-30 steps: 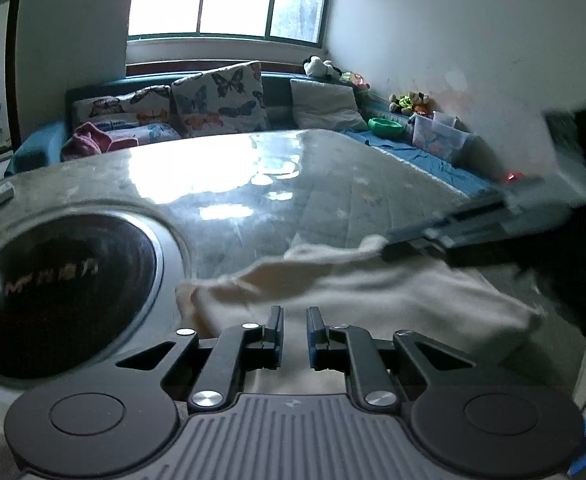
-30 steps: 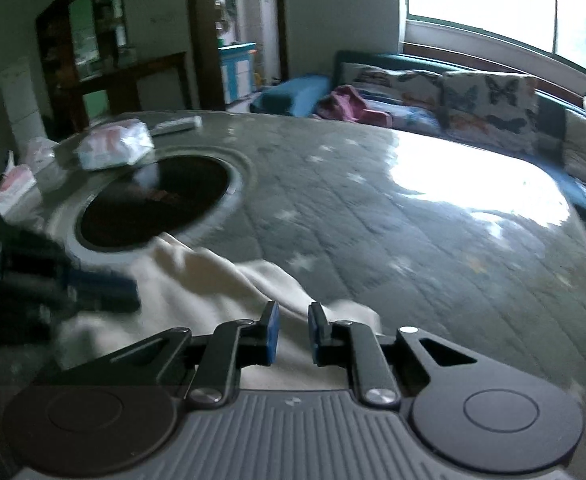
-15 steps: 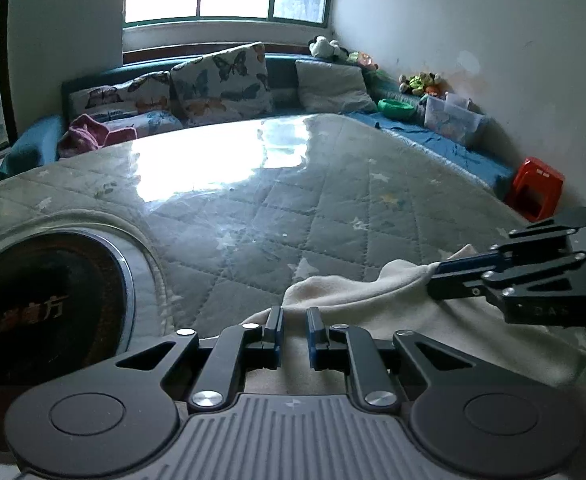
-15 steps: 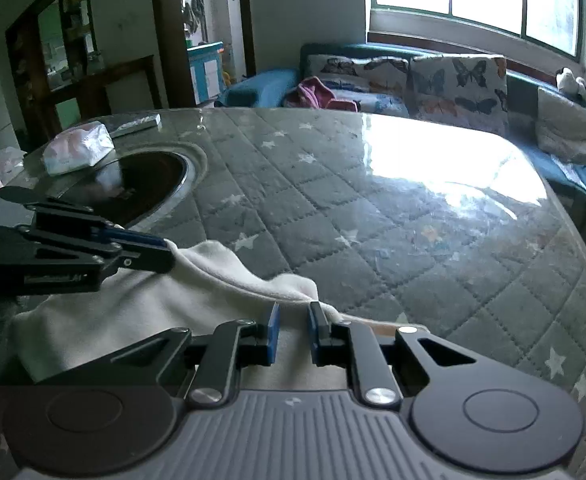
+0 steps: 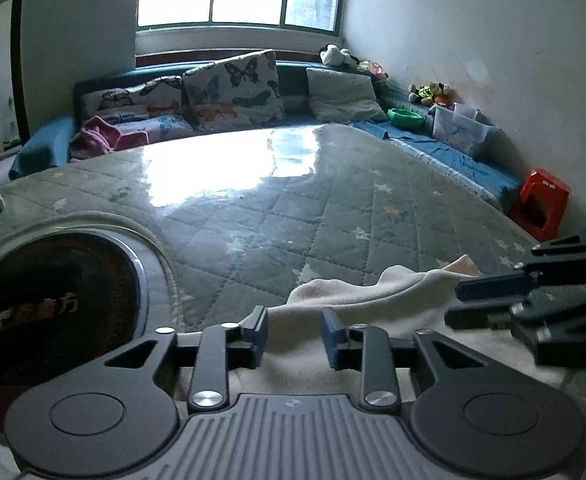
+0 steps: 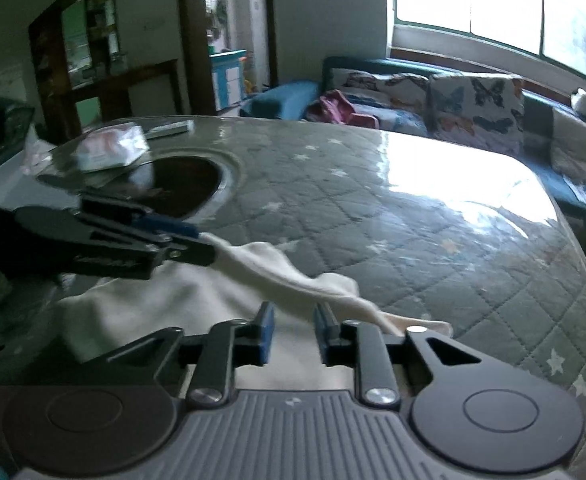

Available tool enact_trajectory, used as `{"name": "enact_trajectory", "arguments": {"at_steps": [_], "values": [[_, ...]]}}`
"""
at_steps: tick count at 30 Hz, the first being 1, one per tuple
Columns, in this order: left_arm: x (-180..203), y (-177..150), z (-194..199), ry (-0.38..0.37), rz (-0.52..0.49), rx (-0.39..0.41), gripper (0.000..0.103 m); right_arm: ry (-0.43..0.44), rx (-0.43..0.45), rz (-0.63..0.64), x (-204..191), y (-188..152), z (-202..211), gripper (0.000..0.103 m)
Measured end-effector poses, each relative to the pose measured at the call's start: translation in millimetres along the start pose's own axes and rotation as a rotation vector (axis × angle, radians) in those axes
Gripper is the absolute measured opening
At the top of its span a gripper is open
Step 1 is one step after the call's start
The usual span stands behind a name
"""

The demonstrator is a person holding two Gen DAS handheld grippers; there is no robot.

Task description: Fold clothes

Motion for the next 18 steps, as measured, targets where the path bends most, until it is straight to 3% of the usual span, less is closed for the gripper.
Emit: {"name": "enact_trajectory", "arguments": {"at_steps": [8, 13, 18], "values": [[-13, -14, 32, 0.03, 0.03, 0.026, 0.035, 0.047, 0.015, 0.145, -55, -8, 16, 0.025], [-22, -29, 48, 0.065, 0.049, 0.023, 0.036, 0.034, -0.026, 0.202, -69, -23, 5, 0.025], [-21, -41, 61, 0.067, 0.056, 0.03, 0.038, 0.035, 0.013, 0.231, -79, -11, 15, 0.025]]}}
Point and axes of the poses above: each gripper's, at about its wrist camera, not at the fingertips, and z roughly against the way its jaws point, x to its right, y to its top, the point moved 10 cm from there along -z, roughly the way its jaws point, and after that the axes turned 8 degrees about z, right-handed, at the moved point
